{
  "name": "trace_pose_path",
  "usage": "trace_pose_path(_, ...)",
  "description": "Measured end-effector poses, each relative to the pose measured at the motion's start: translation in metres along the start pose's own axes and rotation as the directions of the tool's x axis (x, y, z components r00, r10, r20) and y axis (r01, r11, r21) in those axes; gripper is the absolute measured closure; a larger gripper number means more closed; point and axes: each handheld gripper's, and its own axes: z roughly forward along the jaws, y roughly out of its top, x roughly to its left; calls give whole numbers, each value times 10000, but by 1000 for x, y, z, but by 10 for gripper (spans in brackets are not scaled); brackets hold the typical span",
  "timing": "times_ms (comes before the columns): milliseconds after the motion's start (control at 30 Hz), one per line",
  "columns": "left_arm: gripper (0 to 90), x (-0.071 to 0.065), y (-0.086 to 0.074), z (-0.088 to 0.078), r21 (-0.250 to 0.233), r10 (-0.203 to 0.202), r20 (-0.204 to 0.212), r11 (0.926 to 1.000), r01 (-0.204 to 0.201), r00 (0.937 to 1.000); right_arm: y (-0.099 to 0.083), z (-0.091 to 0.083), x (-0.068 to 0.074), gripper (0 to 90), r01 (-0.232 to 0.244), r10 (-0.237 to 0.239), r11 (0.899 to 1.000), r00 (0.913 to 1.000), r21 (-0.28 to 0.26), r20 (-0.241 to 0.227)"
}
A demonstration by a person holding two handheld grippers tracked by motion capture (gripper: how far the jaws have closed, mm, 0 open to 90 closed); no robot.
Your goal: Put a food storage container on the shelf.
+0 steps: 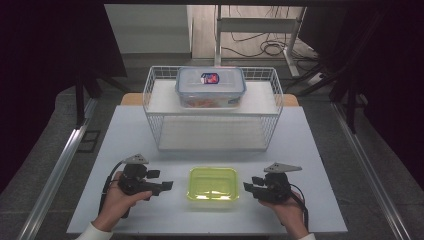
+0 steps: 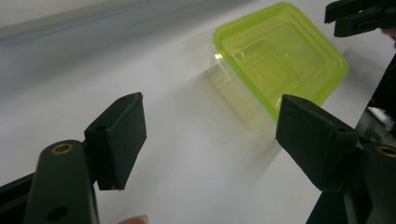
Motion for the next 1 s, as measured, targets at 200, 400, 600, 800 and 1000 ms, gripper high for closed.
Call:
trace_pose_path(200,220,-3,1,11,8,-425,196,9991,425,9989,4,1,-2,449,-506,498,9985,9979,-185,-411)
trace_pose_path(400,200,-9,5,26,113,-764,524,9970,760,9957,4,4,-1,427,-599,596,9982,9958,-15,-696)
trace_pose_path(600,202,-13,8,37,301,-1017,1030,9946,991,9895,7,8,2,401,-647,653,9979,9931,95,-976)
trace_pose_path(800,204,-16,9,47,450,-1153,1018,9928,1112,9881,8,12,3,391,-658,676,9976,9926,210,-1007)
trace_pose_path(1000,205,-16,11,55,526,-1350,1103,9901,1299,9847,8,12,2,392,-758,765,9971,9920,106,-1003)
